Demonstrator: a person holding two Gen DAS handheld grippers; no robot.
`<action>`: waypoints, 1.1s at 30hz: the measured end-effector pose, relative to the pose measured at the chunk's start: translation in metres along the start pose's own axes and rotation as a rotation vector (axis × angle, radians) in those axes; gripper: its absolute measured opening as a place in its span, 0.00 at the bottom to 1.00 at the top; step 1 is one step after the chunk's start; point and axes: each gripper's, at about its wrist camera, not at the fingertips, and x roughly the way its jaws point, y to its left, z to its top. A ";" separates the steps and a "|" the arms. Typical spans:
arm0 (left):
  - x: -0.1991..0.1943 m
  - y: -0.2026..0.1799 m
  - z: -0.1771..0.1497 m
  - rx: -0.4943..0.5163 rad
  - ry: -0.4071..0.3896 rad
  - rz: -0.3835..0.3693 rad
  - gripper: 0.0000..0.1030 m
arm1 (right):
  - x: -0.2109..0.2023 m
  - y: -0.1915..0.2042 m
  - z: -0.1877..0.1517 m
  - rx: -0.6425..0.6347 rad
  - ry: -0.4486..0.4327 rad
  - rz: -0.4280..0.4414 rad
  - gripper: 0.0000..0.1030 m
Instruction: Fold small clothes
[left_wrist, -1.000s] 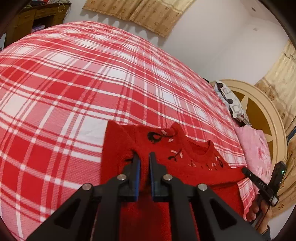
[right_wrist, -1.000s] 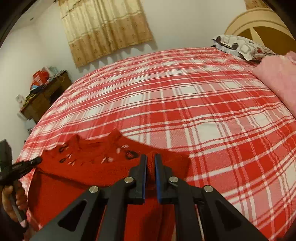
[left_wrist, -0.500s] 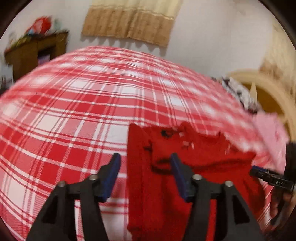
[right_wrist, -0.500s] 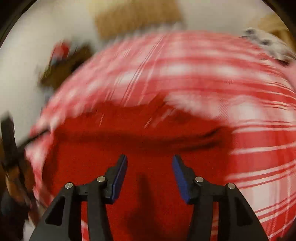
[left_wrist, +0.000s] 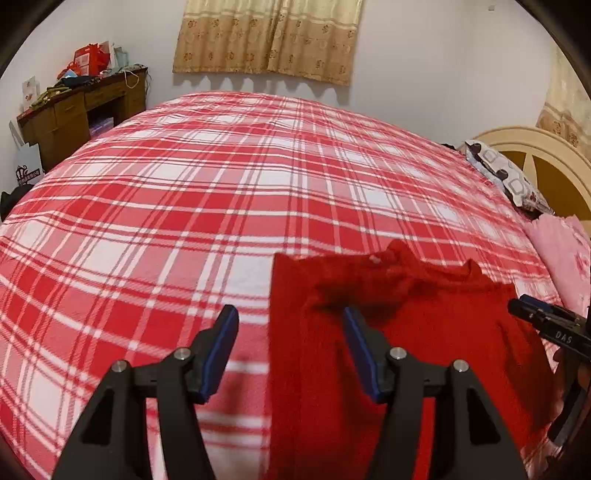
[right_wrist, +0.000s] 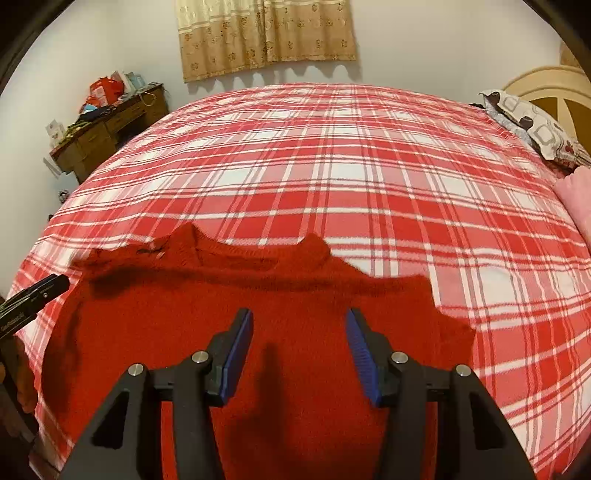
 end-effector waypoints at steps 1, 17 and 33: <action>-0.005 0.001 -0.005 0.007 0.002 0.002 0.59 | -0.005 0.000 -0.006 -0.005 0.001 0.003 0.52; -0.058 -0.006 -0.086 0.079 0.004 -0.176 0.59 | -0.112 -0.066 -0.130 0.189 -0.028 0.037 0.52; -0.058 -0.005 -0.091 0.040 0.009 -0.259 0.46 | -0.102 -0.065 -0.151 0.198 -0.011 0.061 0.42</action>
